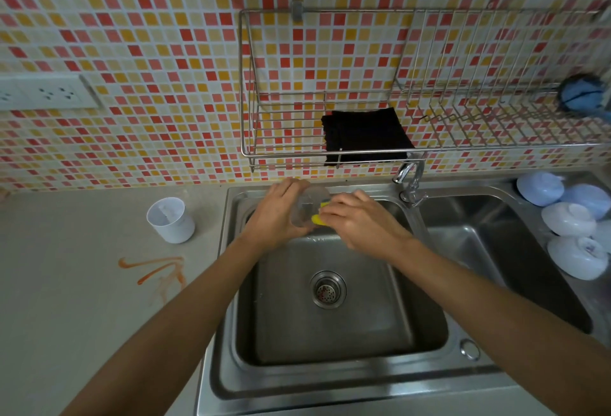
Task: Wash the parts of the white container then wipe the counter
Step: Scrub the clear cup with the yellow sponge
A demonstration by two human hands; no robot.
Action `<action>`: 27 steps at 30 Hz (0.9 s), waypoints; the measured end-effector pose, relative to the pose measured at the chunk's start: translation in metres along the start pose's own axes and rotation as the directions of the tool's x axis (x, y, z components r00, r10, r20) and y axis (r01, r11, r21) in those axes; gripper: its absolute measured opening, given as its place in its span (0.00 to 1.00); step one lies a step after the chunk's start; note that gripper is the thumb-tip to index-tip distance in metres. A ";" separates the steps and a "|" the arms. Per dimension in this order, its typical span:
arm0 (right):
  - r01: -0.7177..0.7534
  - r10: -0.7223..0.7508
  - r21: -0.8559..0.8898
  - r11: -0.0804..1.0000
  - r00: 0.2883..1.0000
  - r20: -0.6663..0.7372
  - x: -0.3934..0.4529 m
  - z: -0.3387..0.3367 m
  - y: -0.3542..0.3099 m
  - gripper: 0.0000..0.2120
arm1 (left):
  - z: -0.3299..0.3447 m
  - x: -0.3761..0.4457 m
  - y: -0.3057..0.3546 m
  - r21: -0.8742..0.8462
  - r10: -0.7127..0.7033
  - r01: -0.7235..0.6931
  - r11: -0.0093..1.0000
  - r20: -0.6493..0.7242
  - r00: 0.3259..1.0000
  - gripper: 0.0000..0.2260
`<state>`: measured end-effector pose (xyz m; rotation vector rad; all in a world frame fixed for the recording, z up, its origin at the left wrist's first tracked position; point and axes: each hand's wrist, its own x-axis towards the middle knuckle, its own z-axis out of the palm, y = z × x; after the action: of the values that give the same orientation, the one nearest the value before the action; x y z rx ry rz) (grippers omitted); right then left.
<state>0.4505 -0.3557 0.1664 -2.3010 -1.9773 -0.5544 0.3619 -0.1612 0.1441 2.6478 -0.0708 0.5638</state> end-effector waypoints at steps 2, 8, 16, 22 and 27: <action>0.049 -0.046 -0.051 0.997 0.997 0.067 0.001 -0.008 0.011 0.13 | 0.002 -0.004 -0.001 0.009 0.024 -0.025 1.000 0.079 0.997 0.37; 0.016 -0.015 -0.118 0.993 1.000 0.010 0.001 -0.014 0.011 0.14 | -0.006 0.006 -0.001 -0.097 -0.001 0.009 0.995 0.085 0.996 0.36; -0.090 0.068 0.187 0.978 0.991 0.118 -0.008 -0.008 -0.010 0.17 | -0.005 0.005 -0.008 -0.074 0.068 -0.053 0.996 0.223 0.973 0.35; 0.072 -0.068 -0.091 0.993 0.997 0.046 0.001 -0.013 0.004 0.14 | -0.003 -0.002 -0.001 -0.119 0.112 -0.089 0.989 0.200 0.973 0.35; -0.010 0.009 0.014 1.000 0.997 0.078 -0.011 0.001 -0.018 0.16 | -0.006 -0.004 -0.004 -0.125 0.084 -0.058 0.990 0.221 0.972 0.35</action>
<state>0.4323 -0.3629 0.1588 -2.3573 -1.9963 -0.4549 0.3562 -0.1548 0.1460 2.5902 -0.2599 0.2689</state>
